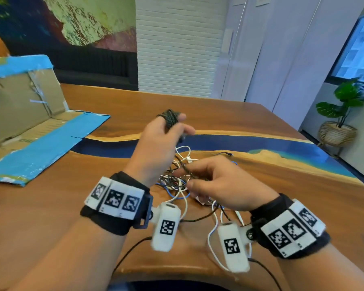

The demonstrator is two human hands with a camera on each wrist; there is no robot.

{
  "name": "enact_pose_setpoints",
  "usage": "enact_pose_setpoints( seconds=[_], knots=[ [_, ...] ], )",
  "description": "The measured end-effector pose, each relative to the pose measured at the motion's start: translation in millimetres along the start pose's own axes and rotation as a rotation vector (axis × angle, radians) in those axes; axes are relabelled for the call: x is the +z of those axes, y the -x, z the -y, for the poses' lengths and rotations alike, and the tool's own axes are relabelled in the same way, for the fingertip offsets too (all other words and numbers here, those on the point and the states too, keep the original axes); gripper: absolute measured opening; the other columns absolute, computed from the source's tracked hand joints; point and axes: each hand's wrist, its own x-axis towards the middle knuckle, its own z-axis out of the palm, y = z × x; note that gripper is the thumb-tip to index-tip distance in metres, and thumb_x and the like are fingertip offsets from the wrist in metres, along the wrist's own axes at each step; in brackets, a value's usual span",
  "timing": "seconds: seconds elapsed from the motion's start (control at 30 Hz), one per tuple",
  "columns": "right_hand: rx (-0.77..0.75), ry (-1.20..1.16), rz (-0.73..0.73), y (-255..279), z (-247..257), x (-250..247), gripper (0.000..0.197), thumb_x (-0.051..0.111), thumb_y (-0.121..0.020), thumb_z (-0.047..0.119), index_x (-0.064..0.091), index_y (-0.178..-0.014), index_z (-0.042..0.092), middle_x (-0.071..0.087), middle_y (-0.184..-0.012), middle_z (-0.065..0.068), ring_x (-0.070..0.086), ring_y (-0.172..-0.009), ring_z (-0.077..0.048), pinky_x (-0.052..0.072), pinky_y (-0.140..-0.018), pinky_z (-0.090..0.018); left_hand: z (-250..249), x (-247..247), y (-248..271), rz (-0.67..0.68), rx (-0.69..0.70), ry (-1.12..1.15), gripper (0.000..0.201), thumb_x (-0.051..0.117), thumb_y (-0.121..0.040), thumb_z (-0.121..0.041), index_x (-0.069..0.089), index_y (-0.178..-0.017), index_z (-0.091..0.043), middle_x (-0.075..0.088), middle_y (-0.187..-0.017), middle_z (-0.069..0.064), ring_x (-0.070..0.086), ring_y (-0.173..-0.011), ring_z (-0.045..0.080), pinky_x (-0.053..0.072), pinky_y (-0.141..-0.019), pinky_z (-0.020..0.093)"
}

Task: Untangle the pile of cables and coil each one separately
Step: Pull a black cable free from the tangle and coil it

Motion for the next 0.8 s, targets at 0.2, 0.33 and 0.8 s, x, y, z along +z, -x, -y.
enact_pose_setpoints(
  seconds=[0.2, 0.33, 0.8],
  knots=[
    [-0.007, -0.318, -0.329, 5, 0, -36, 0.02, 0.056, -0.099, -0.003, 0.074, -0.104, 0.005, 0.075, -0.077, -0.01, 0.069, -0.06, -0.021, 0.058, -0.062, -0.026, 2, -16, 11, 0.421, -0.088, -0.417, 0.043, 0.062, -0.089, -0.057, 0.066, -0.078, -0.015, 0.061, -0.062, 0.0, 0.055, -0.06, 0.019, 0.047, -0.063, 0.039],
    [0.009, -0.356, -0.524, 3, -14, -47, 0.021, 0.054, -0.101, 0.002, 0.074, -0.102, 0.01, 0.073, -0.073, -0.007, 0.066, -0.058, -0.019, 0.061, -0.063, -0.033, -1, -31, 10, 0.397, -0.062, -0.447, 0.035, 0.07, -0.094, -0.036, 0.063, -0.074, -0.008, 0.051, -0.05, -0.004, 0.045, -0.049, 0.016, 0.038, -0.052, 0.028],
    [0.043, -1.3, -1.053, 17, -97, -102, 0.041, 0.023, -0.106, -0.006, 0.045, -0.142, -0.004, 0.057, -0.137, -0.022, 0.061, -0.126, -0.033, 0.057, -0.095, -0.043, 23, -64, 3, -0.057, -0.13, -0.152, 0.036, 0.063, -0.1, -0.02, 0.053, -0.068, -0.007, 0.034, -0.044, -0.005, 0.035, -0.043, 0.017, 0.044, -0.072, 0.043]
  ],
)
